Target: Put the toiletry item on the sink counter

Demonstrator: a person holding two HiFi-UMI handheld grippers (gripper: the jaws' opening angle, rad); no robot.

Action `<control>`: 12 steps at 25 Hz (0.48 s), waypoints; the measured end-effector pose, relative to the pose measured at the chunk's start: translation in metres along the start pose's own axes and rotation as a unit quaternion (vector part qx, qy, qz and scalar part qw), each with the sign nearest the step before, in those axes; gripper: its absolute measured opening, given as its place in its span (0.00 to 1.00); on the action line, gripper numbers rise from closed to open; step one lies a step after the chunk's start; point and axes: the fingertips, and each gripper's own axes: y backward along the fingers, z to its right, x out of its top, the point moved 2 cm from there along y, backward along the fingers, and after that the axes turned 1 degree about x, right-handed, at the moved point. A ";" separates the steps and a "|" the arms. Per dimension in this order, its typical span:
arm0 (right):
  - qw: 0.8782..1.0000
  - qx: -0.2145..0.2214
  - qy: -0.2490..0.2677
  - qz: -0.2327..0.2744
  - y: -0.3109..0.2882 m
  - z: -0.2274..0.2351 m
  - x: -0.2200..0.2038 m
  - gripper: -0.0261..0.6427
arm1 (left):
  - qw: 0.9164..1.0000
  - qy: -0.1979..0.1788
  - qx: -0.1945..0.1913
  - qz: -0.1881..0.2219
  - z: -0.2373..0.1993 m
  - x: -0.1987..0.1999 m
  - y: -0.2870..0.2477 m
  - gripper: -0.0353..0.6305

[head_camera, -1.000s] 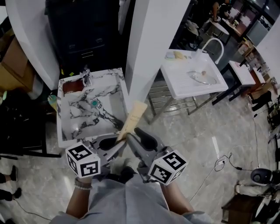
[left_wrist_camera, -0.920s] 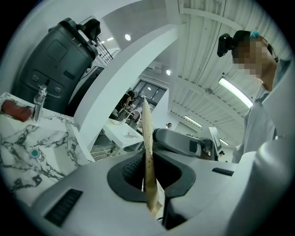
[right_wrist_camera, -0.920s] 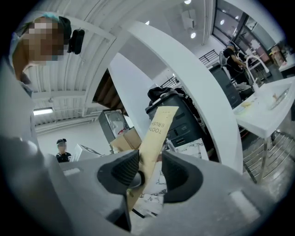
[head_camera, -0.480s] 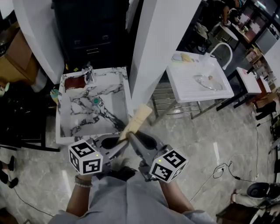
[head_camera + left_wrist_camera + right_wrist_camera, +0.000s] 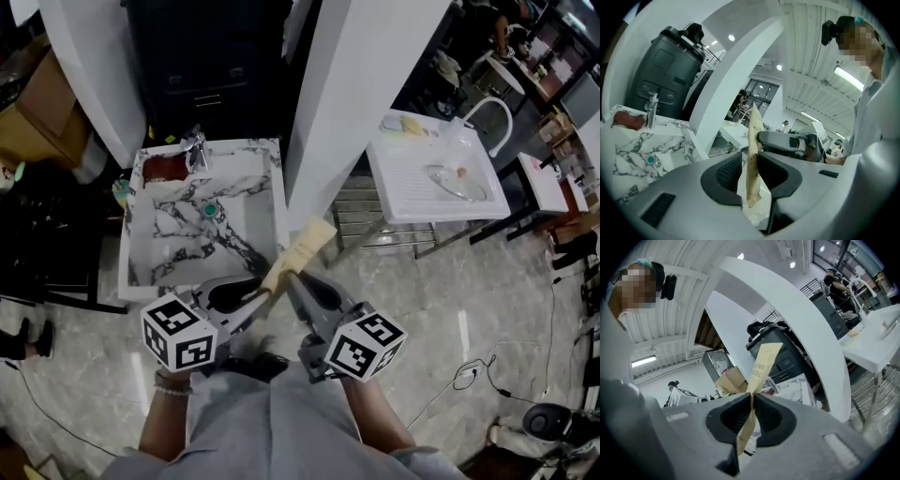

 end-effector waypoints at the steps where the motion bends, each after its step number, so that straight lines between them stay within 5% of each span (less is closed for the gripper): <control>1: 1.000 0.000 -0.005 0.000 0.000 0.003 0.000 0.08 | 1.000 0.002 0.007 0.004 -0.003 0.001 0.002 0.18; 12: 0.998 -0.036 -0.043 -0.034 -0.012 0.043 -0.026 0.07 | 0.996 0.000 0.073 0.044 -0.020 0.011 0.034 0.18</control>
